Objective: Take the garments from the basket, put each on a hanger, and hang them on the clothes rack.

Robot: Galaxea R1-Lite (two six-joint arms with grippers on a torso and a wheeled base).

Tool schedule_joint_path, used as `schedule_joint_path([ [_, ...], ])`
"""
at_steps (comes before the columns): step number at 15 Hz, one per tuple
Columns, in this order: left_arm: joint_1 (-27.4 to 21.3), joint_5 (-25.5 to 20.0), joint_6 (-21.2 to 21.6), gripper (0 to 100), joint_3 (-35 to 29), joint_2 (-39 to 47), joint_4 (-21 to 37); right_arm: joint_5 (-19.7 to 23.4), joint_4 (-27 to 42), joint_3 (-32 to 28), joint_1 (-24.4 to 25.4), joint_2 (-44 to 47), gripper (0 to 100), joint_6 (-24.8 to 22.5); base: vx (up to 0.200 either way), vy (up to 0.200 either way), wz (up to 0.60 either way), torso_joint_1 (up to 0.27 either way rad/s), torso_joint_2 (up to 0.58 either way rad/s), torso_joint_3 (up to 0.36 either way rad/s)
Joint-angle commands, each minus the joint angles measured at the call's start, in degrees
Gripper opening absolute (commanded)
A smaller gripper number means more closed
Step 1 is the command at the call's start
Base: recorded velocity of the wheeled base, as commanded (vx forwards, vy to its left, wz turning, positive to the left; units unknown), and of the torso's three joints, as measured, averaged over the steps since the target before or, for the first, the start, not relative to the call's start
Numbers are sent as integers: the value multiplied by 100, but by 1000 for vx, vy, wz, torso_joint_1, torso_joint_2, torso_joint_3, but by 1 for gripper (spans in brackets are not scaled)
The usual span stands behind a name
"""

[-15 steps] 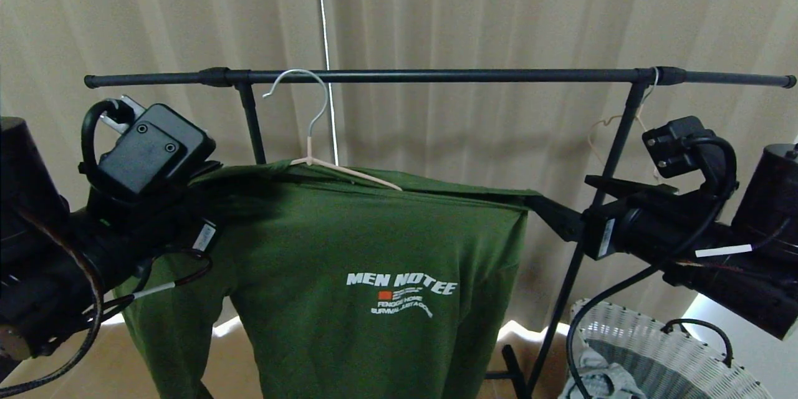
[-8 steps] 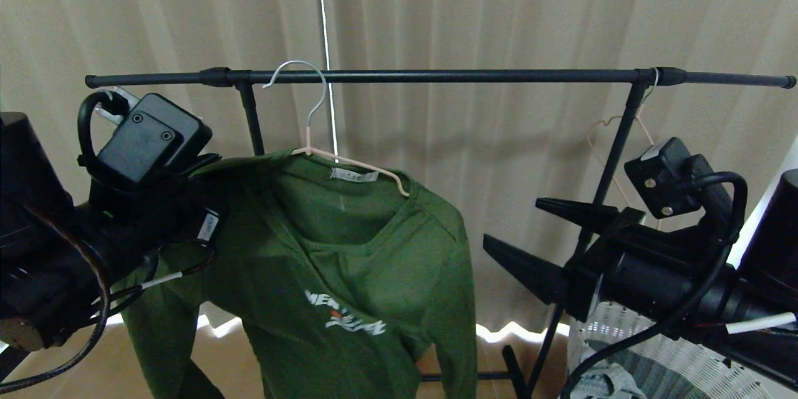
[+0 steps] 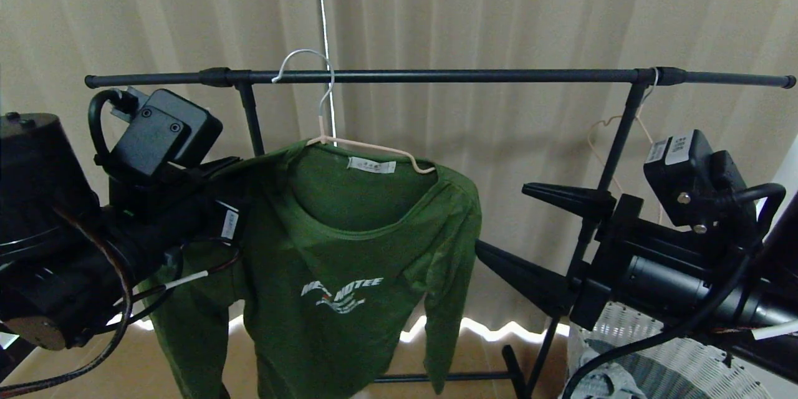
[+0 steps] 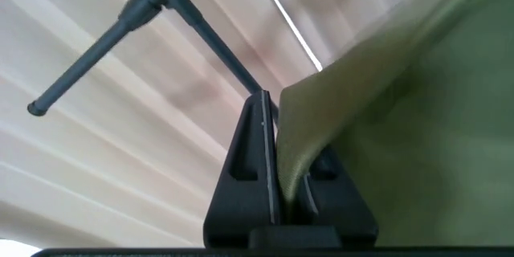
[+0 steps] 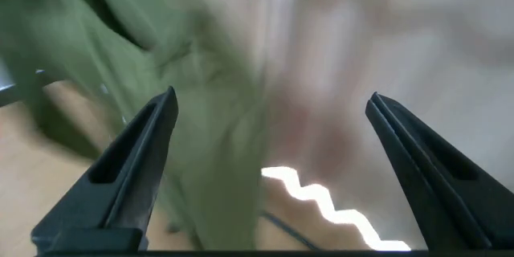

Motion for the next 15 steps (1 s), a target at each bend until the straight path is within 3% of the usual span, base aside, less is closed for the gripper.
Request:
schedule_joint_path([
  [1,-124,-1,-3,0,-47,106,-1,2,15,-291,-175,232,100,-272,0,0,0,0,0,0],
  [6,-361,-1,-21,0,-266,238,-1,-33,138,-1091,-184,1006,100,-800,0,0,0,0,0,0],
  [10,-607,-10,-3,0,-266,238,-1,-446,147,-1855,-184,1577,100,-932,0,0,0,0,0,0],
  [15,-800,-36,49,0,-214,211,-10,-481,138,-2084,-316,1823,100,-976,0,0,0,0,0,0],
])
